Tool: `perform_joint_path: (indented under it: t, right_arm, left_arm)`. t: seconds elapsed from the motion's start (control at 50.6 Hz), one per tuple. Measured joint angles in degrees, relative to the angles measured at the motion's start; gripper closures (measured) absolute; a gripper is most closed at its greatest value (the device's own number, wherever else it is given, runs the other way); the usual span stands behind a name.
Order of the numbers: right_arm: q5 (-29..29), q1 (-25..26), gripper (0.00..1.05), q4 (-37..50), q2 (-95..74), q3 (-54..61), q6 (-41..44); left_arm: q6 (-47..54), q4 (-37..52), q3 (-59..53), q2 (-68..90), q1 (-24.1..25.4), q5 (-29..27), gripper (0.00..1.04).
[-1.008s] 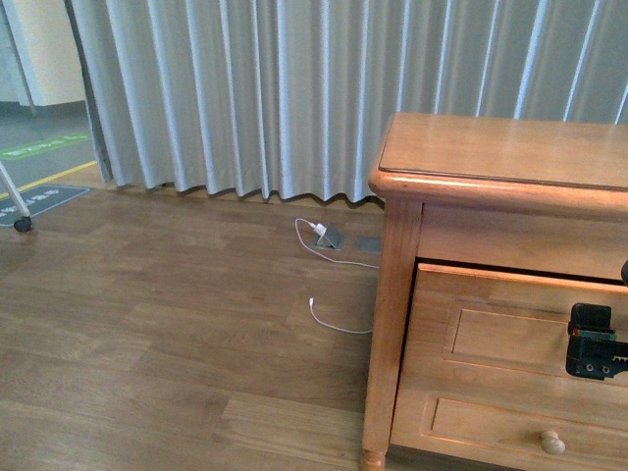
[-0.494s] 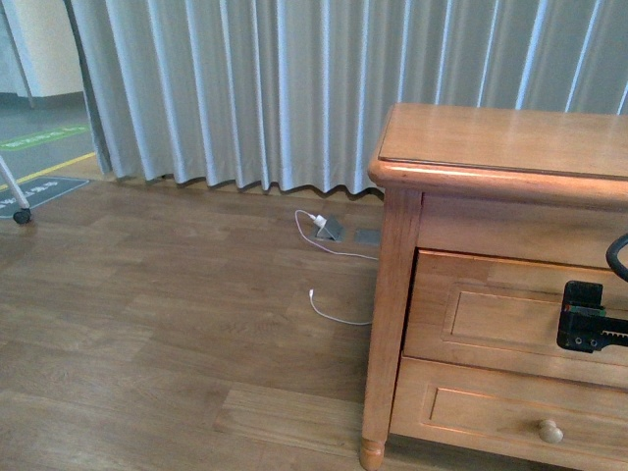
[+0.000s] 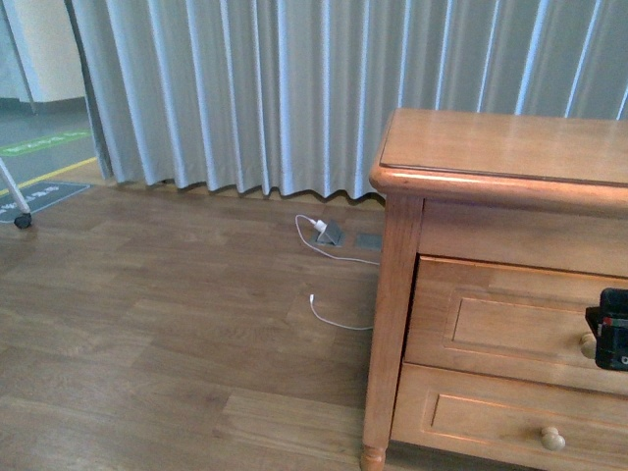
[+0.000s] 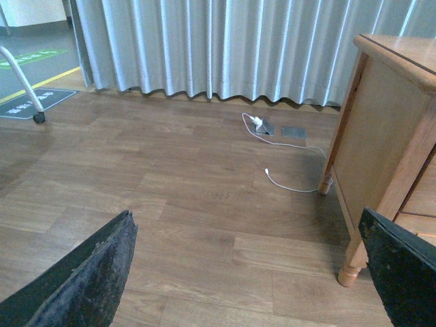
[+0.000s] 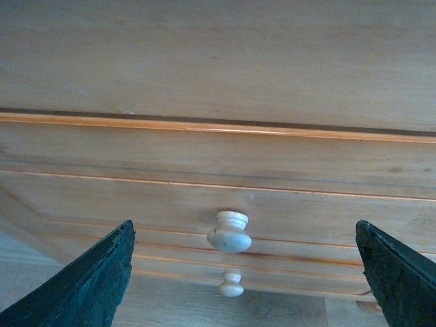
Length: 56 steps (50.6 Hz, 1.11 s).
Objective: Place pink marker in drawer with both arms
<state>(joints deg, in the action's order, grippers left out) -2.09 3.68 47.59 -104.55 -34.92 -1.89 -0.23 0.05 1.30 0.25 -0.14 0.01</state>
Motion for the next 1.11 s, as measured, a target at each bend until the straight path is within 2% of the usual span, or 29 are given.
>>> perform_joint_path:
  t: [0.455,0.711,0.87,1.107]
  right_arm:
    - [-8.7,8.4,0.08,-27.6,39.6,14.9,2.7]
    - [-20.0,19.9,0.08,-46.8,64.1,17.6,4.1]
    - [-22.6,25.4,0.08,-51.6,69.1,17.6,5.8]
    - [-22.5,25.8,0.08,-51.7,69.3,17.6,6.4]
  left_arm:
    - [0.0,0.0,0.0,0.0,0.0,0.0,0.06]
    - [0.0,0.0,0.0,0.0,0.0,0.0,0.06]
    - [0.0,0.0,0.0,0.0,0.0,0.0,0.06]
    - [0.0,0.0,0.0,0.0,0.0,0.0,0.06]
